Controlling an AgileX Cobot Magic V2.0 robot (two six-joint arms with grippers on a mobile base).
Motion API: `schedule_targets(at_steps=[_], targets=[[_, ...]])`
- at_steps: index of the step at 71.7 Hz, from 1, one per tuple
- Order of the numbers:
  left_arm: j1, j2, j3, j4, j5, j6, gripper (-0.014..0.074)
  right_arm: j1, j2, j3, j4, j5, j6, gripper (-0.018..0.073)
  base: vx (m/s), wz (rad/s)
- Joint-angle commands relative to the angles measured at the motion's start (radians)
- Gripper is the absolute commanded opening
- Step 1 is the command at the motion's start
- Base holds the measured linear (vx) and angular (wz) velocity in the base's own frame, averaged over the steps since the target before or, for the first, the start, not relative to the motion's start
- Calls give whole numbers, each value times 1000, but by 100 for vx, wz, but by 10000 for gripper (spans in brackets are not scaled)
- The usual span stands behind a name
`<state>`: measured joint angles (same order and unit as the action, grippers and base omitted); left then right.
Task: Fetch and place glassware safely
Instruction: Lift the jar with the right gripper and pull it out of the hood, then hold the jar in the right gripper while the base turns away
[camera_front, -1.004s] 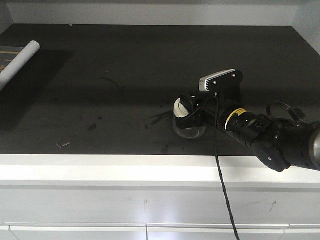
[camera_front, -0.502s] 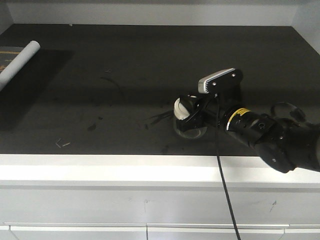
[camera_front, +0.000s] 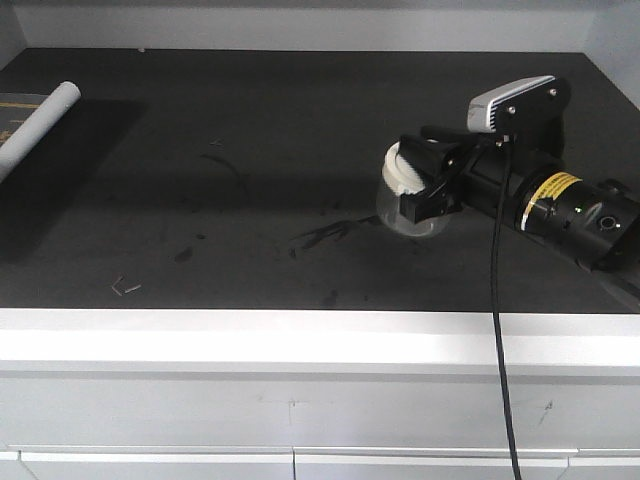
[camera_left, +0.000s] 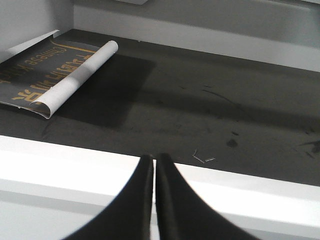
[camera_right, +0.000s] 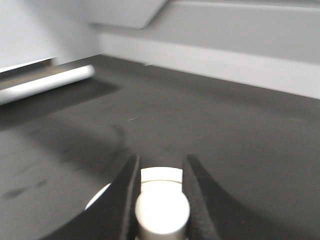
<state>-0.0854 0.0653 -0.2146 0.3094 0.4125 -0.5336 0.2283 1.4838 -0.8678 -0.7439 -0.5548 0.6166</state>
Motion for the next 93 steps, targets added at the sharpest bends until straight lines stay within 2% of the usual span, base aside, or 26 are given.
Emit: schedule_targets(at_steps=[1,10,20,25,32,48,65,72,93], targets=[[0,10,-27,3,-61,-8,-7,-4,-52,-28,-186,-108,178,-1,0,0],[0,10,-27,3,-60,-8,-7,-4,-65,-28,-456,-266,406,-1,0,0],[0,10,-27,3,-59,-8,-7,-4,-93,-27,-612,-377,578,-1,0,0],[0,10,-27,3,-59,-8,-7,-4,-118,-19,-664,-405,616,-1,0,0],[0,10,-27,3,-59,-8,-7,-4,-178,41,-655,-424,611,-1,0,0],[0,10,-27,3,-59,-8,-7,-4,-333,255,-568,-401,535,-1,0,0],[0,10,-27,3,-59,-8,-7,-4,-483,410,-528,-379,464,-1,0,0],[0,10,-27,3,-59,-8,-7,-4,-530,438,-485,-360,444,-1,0,0],[0,10,-27,3,-59,-8,-7,-4,-572,438,-480,-326,442,-1,0,0]])
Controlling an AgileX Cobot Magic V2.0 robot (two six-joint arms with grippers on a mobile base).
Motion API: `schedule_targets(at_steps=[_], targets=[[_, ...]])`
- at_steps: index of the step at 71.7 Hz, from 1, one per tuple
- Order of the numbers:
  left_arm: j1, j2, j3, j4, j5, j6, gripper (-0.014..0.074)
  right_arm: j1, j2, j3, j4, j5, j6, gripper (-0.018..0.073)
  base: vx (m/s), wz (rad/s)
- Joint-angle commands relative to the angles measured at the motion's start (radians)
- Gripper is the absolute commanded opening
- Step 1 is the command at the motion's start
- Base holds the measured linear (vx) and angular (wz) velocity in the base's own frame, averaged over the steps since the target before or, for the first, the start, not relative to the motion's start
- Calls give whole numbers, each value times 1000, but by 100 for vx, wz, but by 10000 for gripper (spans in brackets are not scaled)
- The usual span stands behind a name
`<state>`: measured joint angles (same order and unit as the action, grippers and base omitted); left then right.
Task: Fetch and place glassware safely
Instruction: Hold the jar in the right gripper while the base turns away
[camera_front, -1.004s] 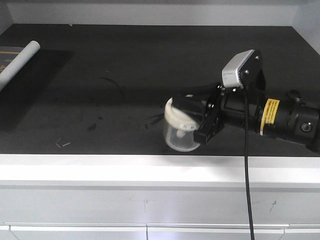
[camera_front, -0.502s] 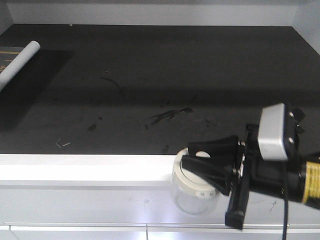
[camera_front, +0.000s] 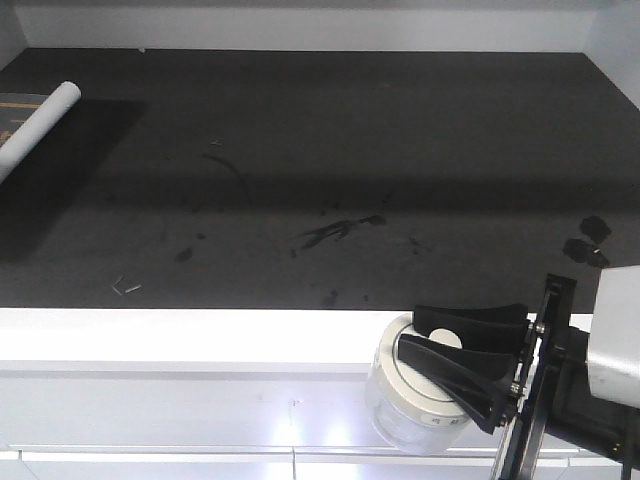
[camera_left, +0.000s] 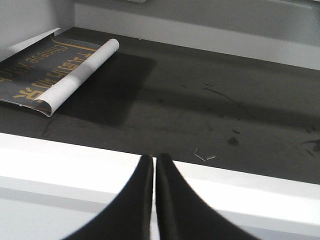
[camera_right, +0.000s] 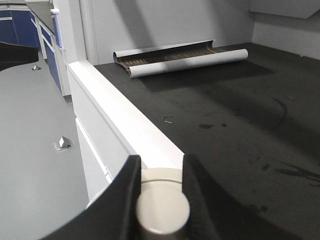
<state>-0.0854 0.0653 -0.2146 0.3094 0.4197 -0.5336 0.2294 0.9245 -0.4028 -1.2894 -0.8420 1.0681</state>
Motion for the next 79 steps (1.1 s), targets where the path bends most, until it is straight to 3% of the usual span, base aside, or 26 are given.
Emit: schedule_targets(at_steps=[1,47,79], targets=[[0,10,-27,3,-66,-8,-7,-5,-13,-27,66,-39,-9,-1,0,0],[0,10,-27,3,-66,-8,-7,-5,-13,-27,58,-39,-9,-1,0,3],[0,10,-27,3,-66,-8,-7,-5,-13,-27,52,-39,-9,-1,-4,58]])
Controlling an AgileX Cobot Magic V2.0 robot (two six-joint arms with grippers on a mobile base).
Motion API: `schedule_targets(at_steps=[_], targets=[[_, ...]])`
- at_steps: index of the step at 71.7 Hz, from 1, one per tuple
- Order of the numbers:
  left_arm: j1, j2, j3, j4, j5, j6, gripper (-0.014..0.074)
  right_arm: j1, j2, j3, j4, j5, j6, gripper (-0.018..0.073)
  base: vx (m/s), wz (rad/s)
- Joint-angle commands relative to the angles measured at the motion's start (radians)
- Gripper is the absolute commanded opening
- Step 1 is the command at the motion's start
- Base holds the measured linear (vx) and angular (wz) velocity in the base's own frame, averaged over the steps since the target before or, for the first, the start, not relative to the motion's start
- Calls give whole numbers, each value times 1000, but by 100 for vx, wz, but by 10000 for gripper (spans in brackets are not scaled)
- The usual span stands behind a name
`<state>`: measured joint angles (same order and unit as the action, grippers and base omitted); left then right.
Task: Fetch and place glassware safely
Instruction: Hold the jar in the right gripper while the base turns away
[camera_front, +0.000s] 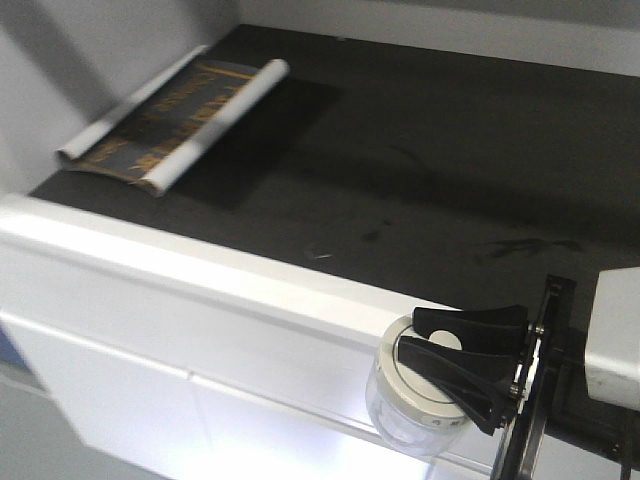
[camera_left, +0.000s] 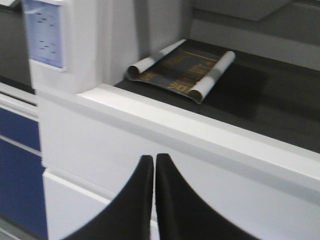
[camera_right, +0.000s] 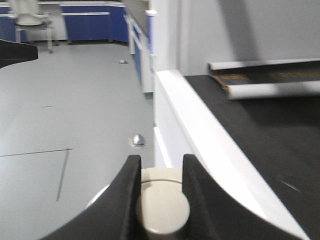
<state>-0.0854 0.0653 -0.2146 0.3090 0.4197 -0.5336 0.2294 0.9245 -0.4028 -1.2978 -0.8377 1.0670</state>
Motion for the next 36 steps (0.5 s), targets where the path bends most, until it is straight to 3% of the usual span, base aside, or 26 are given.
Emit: schedule_targets(at_steps=[1,36], targets=[[0,10,-27,3,-66,-8,-7,-5,-13,-27,60,-43,-8,-1,-4,66],[0,10,-27,3,-66,-8,-7,-5,-13,-27,60,-43,-8,-1,0,56]])
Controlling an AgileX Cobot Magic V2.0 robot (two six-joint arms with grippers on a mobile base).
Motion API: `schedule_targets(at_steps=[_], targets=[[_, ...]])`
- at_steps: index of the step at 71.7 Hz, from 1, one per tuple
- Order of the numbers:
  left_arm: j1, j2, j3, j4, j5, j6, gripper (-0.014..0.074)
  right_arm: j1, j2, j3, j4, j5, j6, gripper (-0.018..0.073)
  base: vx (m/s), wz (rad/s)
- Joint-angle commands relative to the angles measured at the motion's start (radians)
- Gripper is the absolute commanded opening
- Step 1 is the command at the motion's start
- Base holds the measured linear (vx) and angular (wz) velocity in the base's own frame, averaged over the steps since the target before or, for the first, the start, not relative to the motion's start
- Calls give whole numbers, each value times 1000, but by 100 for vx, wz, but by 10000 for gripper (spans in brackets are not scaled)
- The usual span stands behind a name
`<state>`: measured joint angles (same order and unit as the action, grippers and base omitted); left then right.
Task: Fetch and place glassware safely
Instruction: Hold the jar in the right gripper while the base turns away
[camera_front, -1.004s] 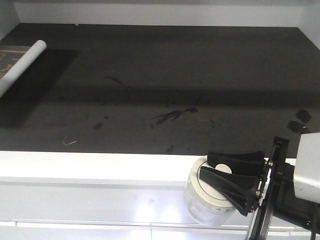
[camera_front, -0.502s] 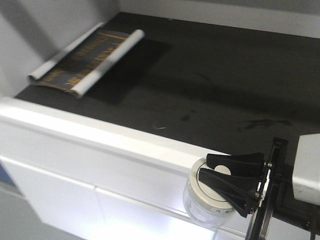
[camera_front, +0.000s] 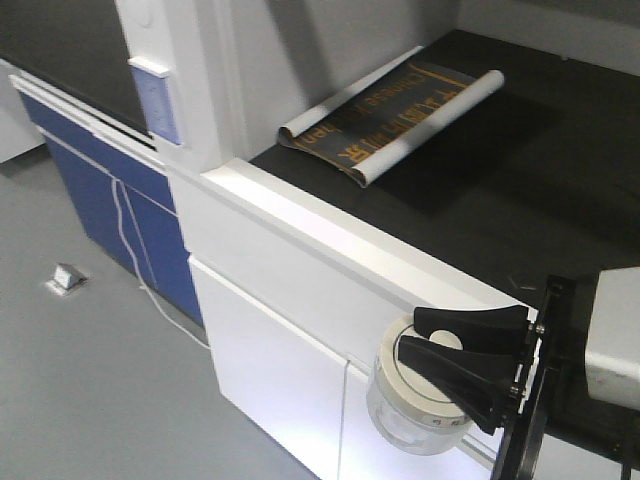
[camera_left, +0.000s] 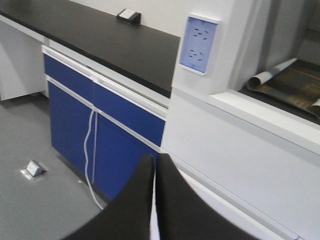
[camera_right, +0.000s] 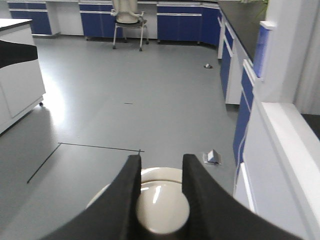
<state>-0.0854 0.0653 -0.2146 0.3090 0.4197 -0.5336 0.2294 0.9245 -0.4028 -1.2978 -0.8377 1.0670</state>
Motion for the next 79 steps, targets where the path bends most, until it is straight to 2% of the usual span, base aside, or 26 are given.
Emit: schedule_targets(at_steps=[1,51,79], targets=[[0,10,-27,3,-66,-8,-7,-5,-13,-27,60,-43,-8,-1,5,57],[0,10,-27,3,-64,-8,-7,-5,-13,-27,60,-43,-8,-1,7,84],[0,10,-27,3,-64,-8,-7,-5,-13,-27,60,-43,-9,-1,11,35]])
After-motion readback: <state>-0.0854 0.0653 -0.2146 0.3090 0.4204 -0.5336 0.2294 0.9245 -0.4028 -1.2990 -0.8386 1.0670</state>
